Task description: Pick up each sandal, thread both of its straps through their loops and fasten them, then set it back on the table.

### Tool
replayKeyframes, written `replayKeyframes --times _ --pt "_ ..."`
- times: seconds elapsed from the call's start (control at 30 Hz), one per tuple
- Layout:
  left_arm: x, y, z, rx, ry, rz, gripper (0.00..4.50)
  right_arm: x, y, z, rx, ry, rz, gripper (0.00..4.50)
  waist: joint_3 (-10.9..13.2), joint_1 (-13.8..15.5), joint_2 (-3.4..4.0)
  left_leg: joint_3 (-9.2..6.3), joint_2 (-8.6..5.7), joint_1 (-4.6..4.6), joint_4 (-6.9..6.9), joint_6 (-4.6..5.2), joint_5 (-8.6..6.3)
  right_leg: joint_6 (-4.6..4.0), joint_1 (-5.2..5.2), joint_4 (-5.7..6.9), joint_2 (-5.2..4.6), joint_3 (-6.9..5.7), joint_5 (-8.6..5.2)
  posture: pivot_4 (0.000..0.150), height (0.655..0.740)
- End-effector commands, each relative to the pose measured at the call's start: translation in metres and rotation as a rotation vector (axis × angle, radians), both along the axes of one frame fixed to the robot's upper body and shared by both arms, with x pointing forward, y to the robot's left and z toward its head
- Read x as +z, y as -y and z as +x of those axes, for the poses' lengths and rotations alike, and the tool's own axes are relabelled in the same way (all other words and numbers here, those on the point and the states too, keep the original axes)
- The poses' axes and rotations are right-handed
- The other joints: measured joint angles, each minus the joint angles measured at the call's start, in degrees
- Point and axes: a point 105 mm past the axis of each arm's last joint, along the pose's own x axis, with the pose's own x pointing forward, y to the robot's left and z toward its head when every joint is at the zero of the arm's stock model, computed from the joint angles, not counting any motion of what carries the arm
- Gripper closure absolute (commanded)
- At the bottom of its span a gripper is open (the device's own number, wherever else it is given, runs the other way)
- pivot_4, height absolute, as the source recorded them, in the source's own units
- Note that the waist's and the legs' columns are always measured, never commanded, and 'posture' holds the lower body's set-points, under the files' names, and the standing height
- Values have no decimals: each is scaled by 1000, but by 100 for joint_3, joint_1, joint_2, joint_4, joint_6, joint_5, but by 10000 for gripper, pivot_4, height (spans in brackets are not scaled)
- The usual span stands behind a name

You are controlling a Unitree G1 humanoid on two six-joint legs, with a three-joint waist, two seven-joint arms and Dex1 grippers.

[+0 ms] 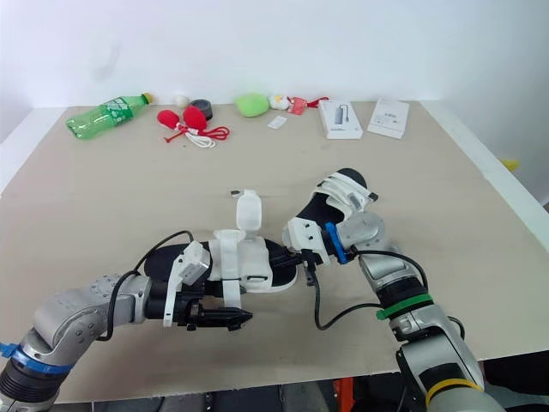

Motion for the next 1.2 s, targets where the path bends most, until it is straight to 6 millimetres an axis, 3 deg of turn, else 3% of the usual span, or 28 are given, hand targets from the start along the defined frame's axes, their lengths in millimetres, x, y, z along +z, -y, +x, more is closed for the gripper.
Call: replayKeyframes --times 0.03,0.33,0.47,0.53,0.57,0.63,0.77,1.2 --pt "12 2 10 16 68 -27 12465 -13 3 0 -21 -18 -48 45000 0 0 0 0 0 0 0 0 0 0 0 0 0 0 0 1500 7400" --pt "9 5 7 -20 38 -28 12465 -8 -2 10 -49 19 -27 45000 0 -10 0 -1 1 2 1 1 0 0 0 2 3 2 0 1500 7400" --pt "8 -6 1 -34 16 -8 24058 -11 -1 9 -46 22 -35 45000 0 -11 0 -1 1 3 1 1 1 0 -1 3 4 3 0 1500 7400" --pt "9 -13 0 -34 9 -3 34876 -12 0 8 -44 20 -37 45000 0 -11 0 0 2 4 1 0 0 0 -1 3 4 4 0 1500 7400" --pt "10 -16 -1 -33 4 -4 35916 -12 0 7 -43 19 -38 45000 0 -11 0 0 2 3 1 0 0 0 -1 3 3 4 0 1500 7400" --pt "12 -21 -2 -33 -7 -7 44228 -13 0 7 -42 18 -39 45000 0 -11 0 0 2 3 1 0 0 0 -3 3 3 3 0 1500 7400" --pt "12 -24 -6 -43 -11 -9 44228 -14 1 6 -39 17 -47 45000 0 -12 0 0 2 3 0 0 0 0 -4 2 2 4 0 1500 7400" --pt "23 -13 -50 -224 -89 -52 44228 -15 1 5 -28 18 -56 45000 0 -10 0 0 2 5 1 -5 -3 0 -6 2 1 4 0 1500 7400"
